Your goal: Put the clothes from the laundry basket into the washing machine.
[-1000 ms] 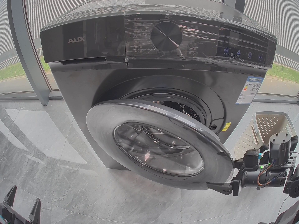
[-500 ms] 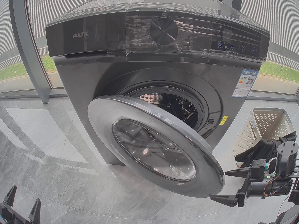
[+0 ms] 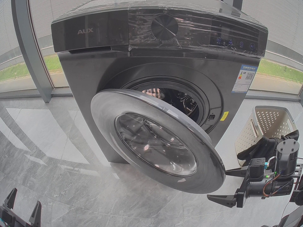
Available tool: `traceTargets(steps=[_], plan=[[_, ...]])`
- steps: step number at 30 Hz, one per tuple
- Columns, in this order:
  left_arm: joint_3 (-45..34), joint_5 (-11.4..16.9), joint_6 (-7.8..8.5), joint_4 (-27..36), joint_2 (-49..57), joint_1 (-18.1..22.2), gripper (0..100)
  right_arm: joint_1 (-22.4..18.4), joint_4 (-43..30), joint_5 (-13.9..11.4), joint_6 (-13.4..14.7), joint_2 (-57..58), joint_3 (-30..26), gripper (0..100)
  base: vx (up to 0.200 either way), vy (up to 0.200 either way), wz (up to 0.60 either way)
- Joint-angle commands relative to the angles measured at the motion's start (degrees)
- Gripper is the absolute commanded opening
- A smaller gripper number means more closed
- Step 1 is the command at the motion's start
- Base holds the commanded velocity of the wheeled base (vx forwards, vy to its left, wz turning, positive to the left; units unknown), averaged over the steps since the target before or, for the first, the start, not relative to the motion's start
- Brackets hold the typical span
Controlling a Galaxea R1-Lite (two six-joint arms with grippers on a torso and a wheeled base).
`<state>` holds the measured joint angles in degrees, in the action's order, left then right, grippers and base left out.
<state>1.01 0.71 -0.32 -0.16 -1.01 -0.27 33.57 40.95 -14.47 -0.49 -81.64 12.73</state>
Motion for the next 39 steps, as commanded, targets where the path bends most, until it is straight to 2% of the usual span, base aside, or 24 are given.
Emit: traceTargets(steps=[1,5,9,13,15,16,17,18,19,21,24,26,27,32,39], plan=[[-1.0,0.0,-0.03,0.0,1.0,0.0,100,1.8,0.0,-0.1,0.8,-0.1,-0.7,100,0.0,0.0,0.0],[-1.0,0.0,-0.03,0.0,1.0,0.0,100,4.6,0.0,-0.3,2.6,3.4,-2.2,100,0.0,0.0,0.0],[-1.0,0.0,-0.03,0.0,1.0,0.0,100,6.2,0.0,-0.3,7.5,7.7,-2.6,100,0.0,0.0,0.0],[-1.0,0.0,-0.03,0.0,1.0,0.0,100,5.3,-0.7,0.2,10.7,12.5,-2.0,100,0.0,0.0,0.0],[-1.0,0.1,-0.03,0.0,1.0,0.0,100,2.0,-0.6,0.9,10.8,12.6,-1.0,100,0.0,0.0,0.0],[-1.0,0.1,-0.03,0.0,1.0,0.0,100,-0.4,-0.7,1.3,10.7,12.5,-0.2,100,0.0,0.0,0.0],[-1.0,0.1,-0.03,0.0,1.0,0.0,100,-4.5,-0.8,1.3,10.6,12.2,1.2,100,0.0,0.0,0.0],[-1.0,0.1,-0.03,0.0,1.0,0.0,100,-4.8,-0.9,1.3,10.6,12.1,1.3,100,0.0,0.0,0.0],[-1.0,0.1,-0.03,0.0,1.0,0.0,100,-8.9,-0.8,1.6,10.5,10.5,2.9,100,0.0,0.0,0.0],[-1.0,0.1,-0.03,0.0,1.0,0.0,100,-12.7,-0.8,1.8,10.2,6.9,4.5,100,0.0,0.0,0.0],[-1.0,0.1,-0.03,0.0,1.0,0.0,100,-15.1,0.0,3.6,8.7,3.1,5.3,100,0.0,0.0,0.0],[-1.0,0.1,-0.03,0.0,1.0,0.0,100,-15.1,0.0,4.8,8.4,1.2,6.1,100,0.0,0.0,0.0],[-1.0,0.1,-0.03,0.0,1.0,0.0,100,-15.1,0.1,6.2,8.8,-1.7,7.0,100,0.0,0.0,0.0],[-1.0,0.1,-0.03,0.0,1.0,0.0,100,-14.5,0.4,6.8,8.7,-8.7,8.2,100,0.0,0.0,0.0],[-1.0,0.1,-0.03,0.0,1.0,0.0,100,-6.9,5.6,7.6,8.7,-13.0,6.2,100,0.0,0.0,0.0]])
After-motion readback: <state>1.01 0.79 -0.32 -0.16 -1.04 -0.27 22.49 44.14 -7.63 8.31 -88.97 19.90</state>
